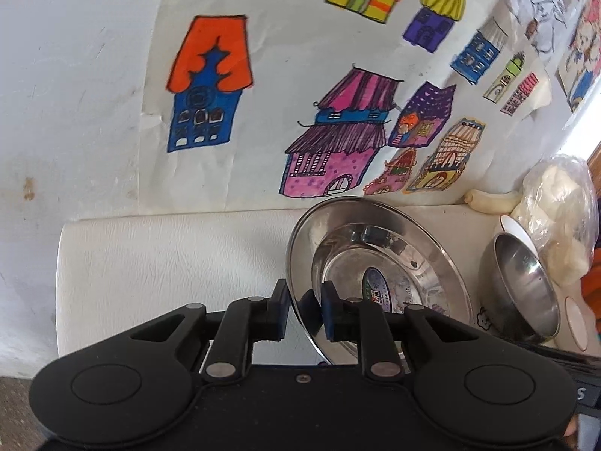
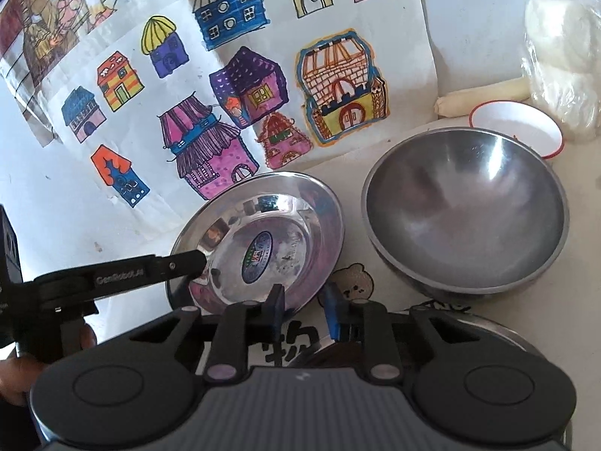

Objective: Organize plates and bowls
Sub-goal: 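Lift the blue-sticker plate with the left gripper and carry it over the large plate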

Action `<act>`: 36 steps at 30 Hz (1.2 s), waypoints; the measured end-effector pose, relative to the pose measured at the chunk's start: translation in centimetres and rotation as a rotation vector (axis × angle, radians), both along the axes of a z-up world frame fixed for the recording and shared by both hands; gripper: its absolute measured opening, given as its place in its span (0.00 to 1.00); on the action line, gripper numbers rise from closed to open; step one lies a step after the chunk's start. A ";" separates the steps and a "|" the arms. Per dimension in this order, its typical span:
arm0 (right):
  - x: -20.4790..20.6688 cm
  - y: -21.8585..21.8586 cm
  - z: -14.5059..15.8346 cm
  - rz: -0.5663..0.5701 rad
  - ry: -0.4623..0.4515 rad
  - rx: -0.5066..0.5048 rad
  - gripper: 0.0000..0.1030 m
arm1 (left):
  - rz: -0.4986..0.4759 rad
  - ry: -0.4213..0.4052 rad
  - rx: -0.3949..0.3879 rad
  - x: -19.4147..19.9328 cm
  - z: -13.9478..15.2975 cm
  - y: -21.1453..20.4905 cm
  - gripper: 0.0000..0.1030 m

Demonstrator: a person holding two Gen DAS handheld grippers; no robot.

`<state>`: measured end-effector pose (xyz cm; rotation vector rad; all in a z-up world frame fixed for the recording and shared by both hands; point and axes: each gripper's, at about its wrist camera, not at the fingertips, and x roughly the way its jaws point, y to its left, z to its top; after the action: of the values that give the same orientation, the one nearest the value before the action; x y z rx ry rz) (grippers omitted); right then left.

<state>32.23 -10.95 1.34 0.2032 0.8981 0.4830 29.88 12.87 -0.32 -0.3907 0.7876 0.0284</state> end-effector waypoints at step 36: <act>-6.5 -4.3 5.1 -0.039 -0.194 0.073 0.21 | -0.100 -0.166 0.011 -6.4 4.8 -4.5 0.18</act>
<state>25.69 -15.26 6.43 0.2358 0.6860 0.4911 23.51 8.37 4.47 -0.3382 0.6419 -0.0919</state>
